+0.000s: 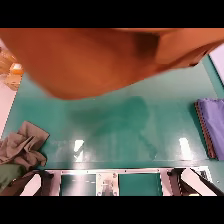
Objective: Fold the shirts.
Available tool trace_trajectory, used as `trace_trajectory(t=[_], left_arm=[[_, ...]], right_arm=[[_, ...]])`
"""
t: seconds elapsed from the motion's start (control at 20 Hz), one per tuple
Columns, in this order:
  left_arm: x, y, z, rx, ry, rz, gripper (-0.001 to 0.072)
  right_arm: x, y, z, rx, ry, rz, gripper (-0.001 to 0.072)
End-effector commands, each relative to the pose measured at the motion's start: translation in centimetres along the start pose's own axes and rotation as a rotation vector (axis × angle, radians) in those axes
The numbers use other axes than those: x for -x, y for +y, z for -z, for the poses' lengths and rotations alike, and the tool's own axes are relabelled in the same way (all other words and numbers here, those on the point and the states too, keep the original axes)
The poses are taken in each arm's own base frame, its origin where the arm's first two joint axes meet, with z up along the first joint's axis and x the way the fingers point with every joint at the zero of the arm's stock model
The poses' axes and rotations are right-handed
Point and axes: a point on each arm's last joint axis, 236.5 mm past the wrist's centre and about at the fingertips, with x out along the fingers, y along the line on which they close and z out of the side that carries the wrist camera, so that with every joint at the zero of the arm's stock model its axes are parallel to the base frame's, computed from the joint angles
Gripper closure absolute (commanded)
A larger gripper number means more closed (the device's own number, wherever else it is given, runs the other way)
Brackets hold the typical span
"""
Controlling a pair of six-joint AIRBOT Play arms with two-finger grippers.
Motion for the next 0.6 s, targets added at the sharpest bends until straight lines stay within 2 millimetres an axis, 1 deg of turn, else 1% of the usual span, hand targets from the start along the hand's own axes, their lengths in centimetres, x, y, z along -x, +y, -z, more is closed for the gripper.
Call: trace_trajectory(t=[0.0, 0.05, 0.1, 0.2, 0.25, 0.3, 0.35, 0.4, 0.45, 0.5, 0.55], left_arm=[[4.5, -7.2, -7.2, -0.211, -0.177, -0.016, 0.0682], [4.6, -6.7, -7.1, -0.204, -0.17, -0.039, 0.0682], [4.5, -5.8, -6.7, -0.186, -0.152, -0.073, 0.0681], [3.9, -3.1, -5.3, -0.157, -0.102, -0.137, 0.0682], [3.3, -1.4, -4.2, -0.132, -0.069, -0.164, 0.0681], [2.7, -0.1, -2.8, -0.1, -0.032, -0.172, 0.0681], [2.0, 1.3, -1.1, -0.057, 0.01, -0.177, 0.0682], [1.1, 3.2, 1.0, -0.005, 0.061, -0.183, 0.0682], [0.3, 4.8, 3.2, 0.045, 0.112, -0.187, 0.0682], [-0.5, 6.6, 5.6, 0.093, 0.167, -0.19, 0.0682], [-1.4, 8.5, 8.4, 0.137, 0.227, -0.188, 0.0682]], right_arm=[[2.7, 10.1, -6.4, 0.294, -0.178, 0.02, 0.0695], [3.3, 11.1, -6.9, 0.34, -0.2, 0.048, 0.0695], [3.6, 11.6, -7.0, 0.368, -0.206, 0.072, 0.0695], [3.9, 11.3, -6.7, 0.406, -0.192, 0.132, 0.0695], [3.9, 10.9, -6.3, 0.404, -0.175, 0.144, 0.0695], [3.8, 10.4, -5.8, 0.387, -0.158, 0.143, 0.0695], [3.7, 9.2, -5.4, 0.36, -0.144, 0.152, 0.0695], [3.7, 7.8, -5.0, 0.321, -0.136, 0.159, 0.0694], [3.5, 6.0, -4.2, 0.266, -0.123, 0.161, 0.0694], [3.1, 3.8, -3.3, 0.206, -0.108, 0.171, 0.0694], [2.6, 0.8, -1.7, 0.144, -0.075, 0.193, 0.0694]])
